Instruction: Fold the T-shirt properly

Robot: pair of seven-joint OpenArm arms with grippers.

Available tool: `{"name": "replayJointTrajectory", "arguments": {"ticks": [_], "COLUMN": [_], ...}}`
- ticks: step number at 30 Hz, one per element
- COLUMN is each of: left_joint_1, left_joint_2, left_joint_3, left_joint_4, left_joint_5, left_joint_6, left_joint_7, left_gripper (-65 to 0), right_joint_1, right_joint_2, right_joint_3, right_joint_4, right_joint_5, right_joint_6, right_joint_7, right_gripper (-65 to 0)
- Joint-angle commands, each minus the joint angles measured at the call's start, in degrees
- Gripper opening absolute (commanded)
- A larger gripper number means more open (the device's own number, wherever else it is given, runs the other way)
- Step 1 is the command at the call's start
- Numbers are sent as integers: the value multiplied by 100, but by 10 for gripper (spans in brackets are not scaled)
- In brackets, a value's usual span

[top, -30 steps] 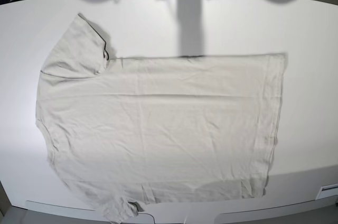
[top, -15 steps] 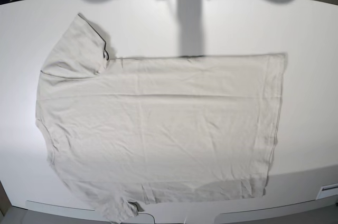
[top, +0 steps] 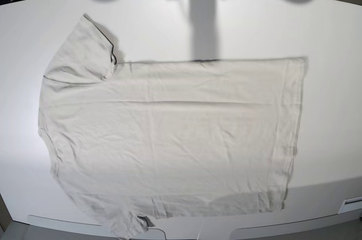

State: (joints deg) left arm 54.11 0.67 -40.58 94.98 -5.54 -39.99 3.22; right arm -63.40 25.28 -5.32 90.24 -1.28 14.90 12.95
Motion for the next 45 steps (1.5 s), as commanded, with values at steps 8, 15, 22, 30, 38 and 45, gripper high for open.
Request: {"name": "replayJointTrajectory", "arguments": {"ticks": [8, 15, 22, 30, 38, 45], "left_joint_1": [74, -376, -1329, -2430, -3193, -3626], "left_joint_2": [-186, -841, -1449, -2111, -2562, -2868], "left_joint_3": [7, 752, 1958, 2887, 3541, 3982], "left_joint_4": [1515, 2100, 2100, 1690, 415, -448], "left_joint_5": [223, 1043, 2848, 4212, 4483, 4607], "left_joint_6": [-1, -1, -1, -1, -1, -1], "left_joint_7": [-107, -105, -107, -149, -153, -306], "left_gripper": [-330, -330, -328, -328, -328, -329], "right_joint_1": [-184, 140, 817, 1040, 1038, 1038], "right_joint_2": [555, 1084, 1368, 1377, 1375, 1375], "right_joint_3": [11, 11, 11, 11, 11, 11], "right_joint_4": [1119, 1851, 2094, 2098, 2098, 2103], "right_joint_5": [37, -24, -522, -520, -520, -708], "right_joint_6": [-177, -468, -470, -496, -662, -1036], "right_joint_7": [-107, -608, -1530, -1648, -1650, -1655], "right_gripper": [-408, -408, -408, -408, -408, -408]}}
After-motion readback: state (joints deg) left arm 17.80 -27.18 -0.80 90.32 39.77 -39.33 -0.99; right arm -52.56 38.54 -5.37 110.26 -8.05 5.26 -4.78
